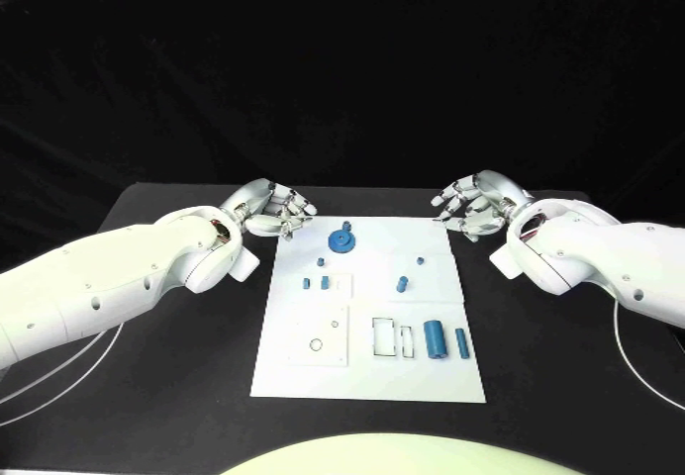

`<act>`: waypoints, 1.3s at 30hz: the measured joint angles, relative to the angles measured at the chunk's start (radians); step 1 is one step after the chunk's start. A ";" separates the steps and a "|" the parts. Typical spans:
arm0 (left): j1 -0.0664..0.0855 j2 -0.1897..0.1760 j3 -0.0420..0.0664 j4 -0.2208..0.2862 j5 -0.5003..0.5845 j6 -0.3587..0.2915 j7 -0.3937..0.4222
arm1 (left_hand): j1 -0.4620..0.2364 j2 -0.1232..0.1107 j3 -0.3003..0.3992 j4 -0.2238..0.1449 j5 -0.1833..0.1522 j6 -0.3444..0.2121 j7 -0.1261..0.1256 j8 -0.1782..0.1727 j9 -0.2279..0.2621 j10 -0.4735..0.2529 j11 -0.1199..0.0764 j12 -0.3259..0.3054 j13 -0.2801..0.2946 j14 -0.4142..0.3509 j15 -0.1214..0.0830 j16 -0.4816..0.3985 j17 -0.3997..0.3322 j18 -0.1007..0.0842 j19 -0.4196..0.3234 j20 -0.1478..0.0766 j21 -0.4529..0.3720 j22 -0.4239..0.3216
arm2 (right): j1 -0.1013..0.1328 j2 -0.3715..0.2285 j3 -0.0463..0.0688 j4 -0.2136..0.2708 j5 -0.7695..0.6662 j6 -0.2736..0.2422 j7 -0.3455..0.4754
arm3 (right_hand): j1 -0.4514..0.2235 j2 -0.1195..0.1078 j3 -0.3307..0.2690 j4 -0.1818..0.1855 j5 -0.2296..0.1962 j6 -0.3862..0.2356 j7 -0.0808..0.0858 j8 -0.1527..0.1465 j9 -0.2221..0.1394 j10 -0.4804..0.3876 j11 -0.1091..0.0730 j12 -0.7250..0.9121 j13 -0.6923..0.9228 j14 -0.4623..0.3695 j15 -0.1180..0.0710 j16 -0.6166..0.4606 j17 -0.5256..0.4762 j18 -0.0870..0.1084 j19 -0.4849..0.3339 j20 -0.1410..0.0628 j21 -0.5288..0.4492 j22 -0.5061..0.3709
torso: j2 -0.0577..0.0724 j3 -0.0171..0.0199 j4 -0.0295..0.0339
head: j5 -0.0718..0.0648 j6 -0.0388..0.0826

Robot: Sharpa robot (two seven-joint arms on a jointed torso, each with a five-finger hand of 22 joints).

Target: Assemble the parts on the task board

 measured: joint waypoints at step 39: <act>-0.001 -0.086 0.001 0.132 0.615 0.028 0.265 | 0.016 0.008 -0.048 -0.023 0.000 -0.041 0.020 0.015 -0.005 -0.023 0.030 -0.055 -0.063 -0.080 0.023 -0.049 -0.054 -0.001 -0.030 0.023 -0.054 -0.027 | -0.057 0.066 -0.002 0.007 -0.738 0.221 -0.172 | -0.115 -0.073 0.062 -0.041 -0.044 0.106 -0.006 -0.061 -0.027 0.095 -0.001 -0.205 -0.158 0.000 0.007 -0.020 -0.038 0.000 0.003 -0.007 -0.002 0.034 | 0.002 -0.0013 0.0015 | -0.062 -0.005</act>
